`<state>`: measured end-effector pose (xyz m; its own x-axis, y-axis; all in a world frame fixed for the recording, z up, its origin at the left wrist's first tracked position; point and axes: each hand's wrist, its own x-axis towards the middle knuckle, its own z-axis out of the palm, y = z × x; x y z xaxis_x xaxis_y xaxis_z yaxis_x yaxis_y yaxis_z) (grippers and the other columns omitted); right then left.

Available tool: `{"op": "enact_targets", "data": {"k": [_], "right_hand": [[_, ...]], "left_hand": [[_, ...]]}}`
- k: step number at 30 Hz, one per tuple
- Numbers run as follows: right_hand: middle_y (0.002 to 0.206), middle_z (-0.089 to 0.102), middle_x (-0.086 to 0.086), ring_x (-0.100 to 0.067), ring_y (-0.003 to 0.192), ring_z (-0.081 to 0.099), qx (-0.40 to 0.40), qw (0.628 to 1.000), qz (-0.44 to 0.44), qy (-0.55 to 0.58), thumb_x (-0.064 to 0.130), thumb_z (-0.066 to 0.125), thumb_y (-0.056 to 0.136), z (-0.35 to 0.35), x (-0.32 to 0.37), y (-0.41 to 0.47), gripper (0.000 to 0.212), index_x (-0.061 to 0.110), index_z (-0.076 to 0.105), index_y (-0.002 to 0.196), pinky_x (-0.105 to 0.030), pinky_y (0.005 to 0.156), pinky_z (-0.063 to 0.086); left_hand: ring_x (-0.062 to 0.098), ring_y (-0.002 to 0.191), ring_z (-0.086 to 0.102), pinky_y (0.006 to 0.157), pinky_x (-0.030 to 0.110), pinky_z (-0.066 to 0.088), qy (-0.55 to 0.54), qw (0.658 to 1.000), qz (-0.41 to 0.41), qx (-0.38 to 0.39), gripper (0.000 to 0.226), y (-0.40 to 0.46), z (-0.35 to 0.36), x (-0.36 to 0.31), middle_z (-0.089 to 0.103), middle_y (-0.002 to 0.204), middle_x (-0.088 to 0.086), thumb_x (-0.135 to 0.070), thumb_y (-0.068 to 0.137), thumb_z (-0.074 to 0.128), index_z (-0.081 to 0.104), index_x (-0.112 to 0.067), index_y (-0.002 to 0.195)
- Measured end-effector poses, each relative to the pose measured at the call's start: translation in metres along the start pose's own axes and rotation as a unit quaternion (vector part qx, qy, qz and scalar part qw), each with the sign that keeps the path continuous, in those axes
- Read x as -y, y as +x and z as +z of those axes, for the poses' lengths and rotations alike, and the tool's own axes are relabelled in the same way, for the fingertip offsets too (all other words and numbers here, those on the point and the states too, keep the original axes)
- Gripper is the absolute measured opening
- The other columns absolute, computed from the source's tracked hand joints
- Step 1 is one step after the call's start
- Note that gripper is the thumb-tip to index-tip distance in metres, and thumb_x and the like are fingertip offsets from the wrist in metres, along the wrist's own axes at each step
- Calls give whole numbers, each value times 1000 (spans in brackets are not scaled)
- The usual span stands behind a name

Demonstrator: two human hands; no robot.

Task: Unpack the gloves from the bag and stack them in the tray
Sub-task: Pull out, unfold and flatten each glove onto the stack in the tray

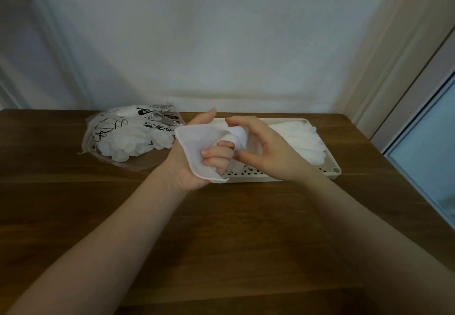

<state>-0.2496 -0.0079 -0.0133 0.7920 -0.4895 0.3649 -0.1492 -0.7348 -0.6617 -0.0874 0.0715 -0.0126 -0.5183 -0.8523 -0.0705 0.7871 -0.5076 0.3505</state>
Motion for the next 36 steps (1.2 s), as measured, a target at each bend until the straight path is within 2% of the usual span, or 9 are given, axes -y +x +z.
{"op": "enact_targets", "data": {"k": [4, 7, 11, 15, 21, 24, 28, 32, 36], "right_hand": [[107, 46, 5, -14, 97, 50, -17, 994, 14, -103, 13, 47, 82, -2, -3, 3, 43, 15, 55, 125, -26, 78, 41], [109, 56, 6, -9, 102, 52, 45, 997, 42, -51, 15, 47, 94, -18, -3, 2, 29, 22, 59, 120, -24, 88, 42], [100, 61, 16, -1, 94, 54, 181, 972, 146, 16, 17, 51, 95, -36, -4, 2, 25, 38, 62, 102, -25, 86, 38], [78, 64, 10, -2, 75, 56, 255, 949, 173, 63, 24, 56, 92, -48, 2, 5, 16, 21, 71, 93, -18, 73, 43], [65, 62, 2, -6, 59, 55, 226, 948, 211, 79, 36, 46, 94, -63, 5, 9, 38, 10, 67, 77, -16, 62, 46], [86, 70, -13, -17, 73, 61, 207, 950, 218, 84, 34, 47, 96, -66, 5, 11, 37, 6, 72, 92, -23, 72, 46], [97, 72, -8, -21, 96, 66, 105, 974, 185, 80, 34, 52, 94, -62, 10, 19, 35, 7, 74, 88, -37, 98, 46], [82, 66, -24, -32, 72, 60, 62, 980, 167, 92, 29, 54, 94, -60, 17, 26, 42, -9, 65, 81, -36, 78, 50], [54, 55, 4, -7, 50, 48, 36, 977, 177, 113, 25, 55, 94, -66, 17, 25, 34, 10, 60, 65, -16, 50, 39]], "left_hand": [[18, 47, 43, 47, 23, 30, 21, 997, -60, 53, 45, -2, -6, -2, 59, 70, 21, -32, 84, 65, 45, 2, 105], [11, 40, 45, 38, 14, 27, 169, 982, -39, -74, 69, -5, 1, -3, 57, 70, 9, -43, 57, 83, 53, -2, 105], [8, 46, 44, 36, 14, 38, 319, 929, 8, -188, 75, -7, 2, -9, 60, 80, 8, -44, 42, 89, 65, -17, 107], [7, 54, 52, 42, 17, 44, 482, 859, -48, -165, 58, -6, 8, -11, 58, 83, 1, -25, 50, 87, 57, -15, 99], [8, 61, 61, 51, 19, 47, 549, 816, -30, -182, 28, 0, 13, -12, 62, 76, 0, -3, 60, 62, 59, -10, 87], [12, 65, 63, 54, 19, 47, 582, 780, -27, -229, 29, 3, 28, -11, 65, 77, 1, -34, 67, 69, 64, -14, 87], [9, 77, 58, 68, 20, 42, 700, 661, -28, -268, 37, 15, 41, -5, 61, 81, -10, -60, 69, 56, 61, -27, 86], [5, 60, 56, 55, 17, 41, 730, 630, 15, -264, 11, 29, 45, -4, 61, 63, -14, -34, 82, 66, 65, -24, 78], [9, 61, 53, 52, 18, 40, 743, 606, 66, -278, 7, 35, 43, -7, 58, 73, -3, -12, 84, 55, 60, -17, 82]]}}
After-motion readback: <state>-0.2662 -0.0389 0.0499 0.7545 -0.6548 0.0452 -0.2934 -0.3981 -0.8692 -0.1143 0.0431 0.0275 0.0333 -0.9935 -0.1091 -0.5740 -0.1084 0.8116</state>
